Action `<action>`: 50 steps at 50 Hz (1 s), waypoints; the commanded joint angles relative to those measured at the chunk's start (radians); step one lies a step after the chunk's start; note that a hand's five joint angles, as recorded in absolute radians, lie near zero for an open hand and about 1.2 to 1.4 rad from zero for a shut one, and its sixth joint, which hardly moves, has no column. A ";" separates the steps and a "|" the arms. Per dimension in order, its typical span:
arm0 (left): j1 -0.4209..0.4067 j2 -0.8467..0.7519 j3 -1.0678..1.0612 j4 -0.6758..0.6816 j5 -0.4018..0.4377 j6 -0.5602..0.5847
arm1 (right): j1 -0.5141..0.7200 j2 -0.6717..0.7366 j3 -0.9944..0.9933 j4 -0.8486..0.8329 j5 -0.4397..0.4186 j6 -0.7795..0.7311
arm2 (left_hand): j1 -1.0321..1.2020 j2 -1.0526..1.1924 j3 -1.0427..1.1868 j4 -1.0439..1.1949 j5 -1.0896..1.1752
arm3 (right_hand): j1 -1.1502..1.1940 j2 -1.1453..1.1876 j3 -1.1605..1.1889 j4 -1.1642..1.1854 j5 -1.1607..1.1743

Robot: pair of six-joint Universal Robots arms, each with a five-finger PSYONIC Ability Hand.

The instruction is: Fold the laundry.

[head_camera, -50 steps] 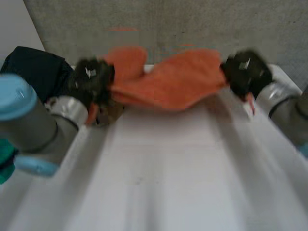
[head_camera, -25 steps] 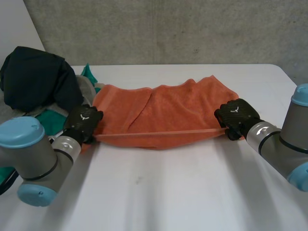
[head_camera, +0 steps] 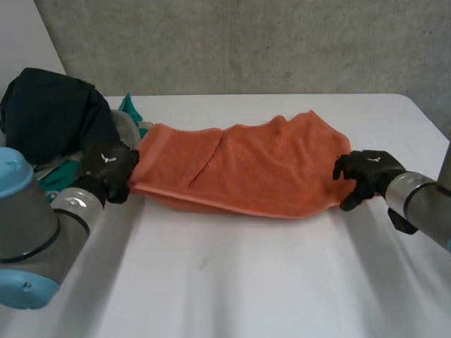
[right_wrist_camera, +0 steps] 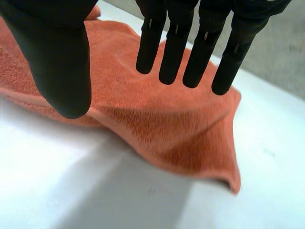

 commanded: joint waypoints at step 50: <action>0.031 0.269 -0.078 -0.903 0.058 0.167 | -0.181 -0.227 0.119 0.498 0.087 -0.946 | 0.247 0.201 0.208 0.198 0.236 | 0.774 0.761 0.785 0.785 0.806</action>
